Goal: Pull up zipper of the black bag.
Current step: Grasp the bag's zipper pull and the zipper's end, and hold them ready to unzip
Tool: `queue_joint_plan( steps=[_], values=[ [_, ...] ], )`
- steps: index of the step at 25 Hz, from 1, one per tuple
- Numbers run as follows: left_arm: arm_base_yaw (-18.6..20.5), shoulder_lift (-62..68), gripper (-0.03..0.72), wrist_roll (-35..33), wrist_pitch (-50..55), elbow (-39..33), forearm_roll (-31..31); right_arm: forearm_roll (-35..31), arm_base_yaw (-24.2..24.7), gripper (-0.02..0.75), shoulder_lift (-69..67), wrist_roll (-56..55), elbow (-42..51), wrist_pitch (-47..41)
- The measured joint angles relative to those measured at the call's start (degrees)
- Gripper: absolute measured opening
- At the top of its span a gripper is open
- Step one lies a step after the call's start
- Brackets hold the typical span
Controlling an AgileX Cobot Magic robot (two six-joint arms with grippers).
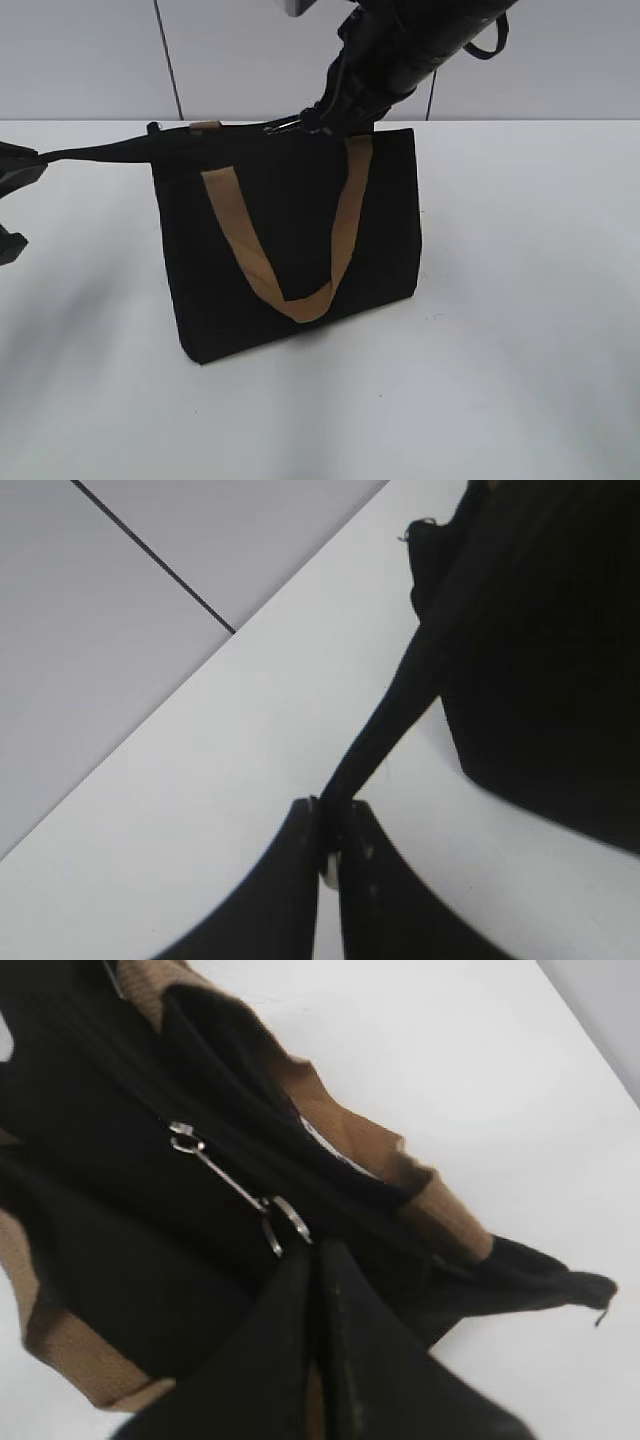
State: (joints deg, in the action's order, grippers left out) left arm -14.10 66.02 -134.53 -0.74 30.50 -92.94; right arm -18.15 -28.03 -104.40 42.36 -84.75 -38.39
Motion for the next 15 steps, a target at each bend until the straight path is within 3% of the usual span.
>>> queue_joint_plan(
  steps=[9, 15],
  values=[
    [0.0, 0.0, 0.022, 0.0, -0.3, -0.1, 0.0, 6.3, 0.1, -0.001, 0.3, -3.7, 0.0, 0.0],
    [0.0, 0.0, 0.022, 0.0, 0.7, -0.1, 0.4, 7.1, 3.6, -0.001, 2.1, -5.2, 0.0, -0.2]
  ],
)
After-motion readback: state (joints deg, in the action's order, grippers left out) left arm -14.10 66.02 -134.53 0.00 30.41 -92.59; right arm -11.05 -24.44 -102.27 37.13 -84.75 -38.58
